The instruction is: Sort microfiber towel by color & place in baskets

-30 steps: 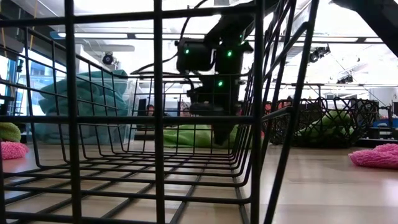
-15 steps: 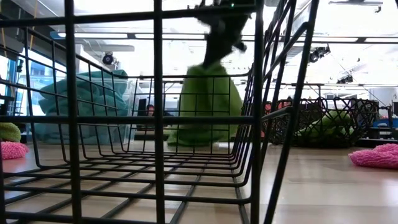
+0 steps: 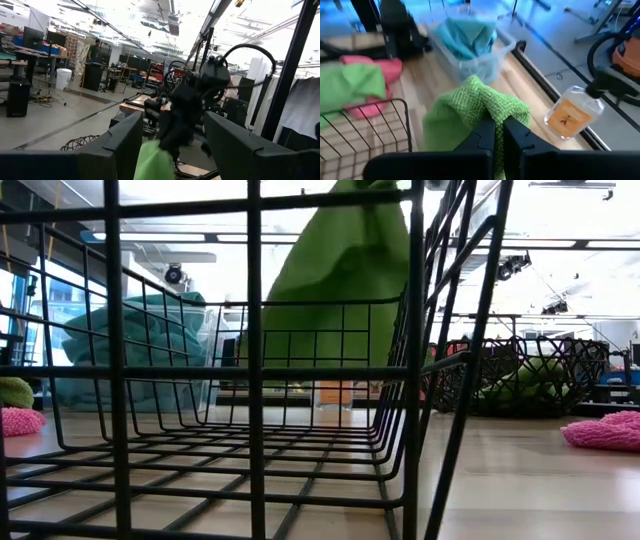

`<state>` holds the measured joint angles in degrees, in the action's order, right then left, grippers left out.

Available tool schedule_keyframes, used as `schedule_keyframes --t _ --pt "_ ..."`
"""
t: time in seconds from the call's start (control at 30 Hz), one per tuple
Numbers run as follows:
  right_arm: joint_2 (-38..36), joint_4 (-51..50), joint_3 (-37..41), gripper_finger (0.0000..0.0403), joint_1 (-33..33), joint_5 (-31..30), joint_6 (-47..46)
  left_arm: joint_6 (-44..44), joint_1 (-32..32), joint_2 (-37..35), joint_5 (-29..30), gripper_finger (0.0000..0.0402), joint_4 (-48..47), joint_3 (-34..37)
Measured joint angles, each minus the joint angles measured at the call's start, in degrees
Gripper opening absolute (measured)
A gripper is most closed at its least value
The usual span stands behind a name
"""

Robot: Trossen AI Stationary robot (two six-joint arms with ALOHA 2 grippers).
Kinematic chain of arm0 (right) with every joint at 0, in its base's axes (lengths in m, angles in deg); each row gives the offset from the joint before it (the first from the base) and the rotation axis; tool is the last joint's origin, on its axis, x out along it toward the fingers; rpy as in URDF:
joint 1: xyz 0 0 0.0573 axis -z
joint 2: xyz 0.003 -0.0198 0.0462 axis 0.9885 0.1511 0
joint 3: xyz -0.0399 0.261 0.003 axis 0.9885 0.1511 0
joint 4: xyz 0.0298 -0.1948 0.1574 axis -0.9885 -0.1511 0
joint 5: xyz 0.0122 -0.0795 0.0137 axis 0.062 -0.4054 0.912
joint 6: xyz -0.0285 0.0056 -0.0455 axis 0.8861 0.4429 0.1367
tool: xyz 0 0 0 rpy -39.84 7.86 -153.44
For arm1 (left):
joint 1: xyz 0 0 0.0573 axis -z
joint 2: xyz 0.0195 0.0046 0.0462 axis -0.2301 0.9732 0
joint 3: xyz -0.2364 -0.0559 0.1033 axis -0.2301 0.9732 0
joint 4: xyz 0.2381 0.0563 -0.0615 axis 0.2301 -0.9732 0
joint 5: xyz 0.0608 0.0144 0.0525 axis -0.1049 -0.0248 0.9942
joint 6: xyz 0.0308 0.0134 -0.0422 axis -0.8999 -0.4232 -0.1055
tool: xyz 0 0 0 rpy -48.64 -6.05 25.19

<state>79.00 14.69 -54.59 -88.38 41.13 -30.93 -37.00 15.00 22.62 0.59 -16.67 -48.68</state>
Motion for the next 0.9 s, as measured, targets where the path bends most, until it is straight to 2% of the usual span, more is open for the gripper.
schedule_keyframes --t 0.13,0.3,0.47,0.63,0.9 --pt "-7.9 7.7 7.1 0.0 -1.5 -0.8 -0.6 0.0 0.0 0.0 0.0 0.0201 0.0 0.0" --pt "-15.5 22.3 14.2 0.0 -1.6 1.6 2.7 0.0 0.0 0.0 0.2 0.0201 0.0 0.0" --pt "-18.3 33.9 16.5 0.0 -0.8 10.0 5.5 0.0 0.0 0.0 0.2 0.0201 0.0 0.0" --pt "-18.3 37.4 16.5 0.0 -0.8 17.7 6.6 0.0 0.0 0.0 0.2 0.0201 0.1 0.0" --pt "-18.3 37.1 16.5 0.0 -0.8 18.3 6.6 0.0 0.0 0.1 0.2 0.0201 0.1 0.0"
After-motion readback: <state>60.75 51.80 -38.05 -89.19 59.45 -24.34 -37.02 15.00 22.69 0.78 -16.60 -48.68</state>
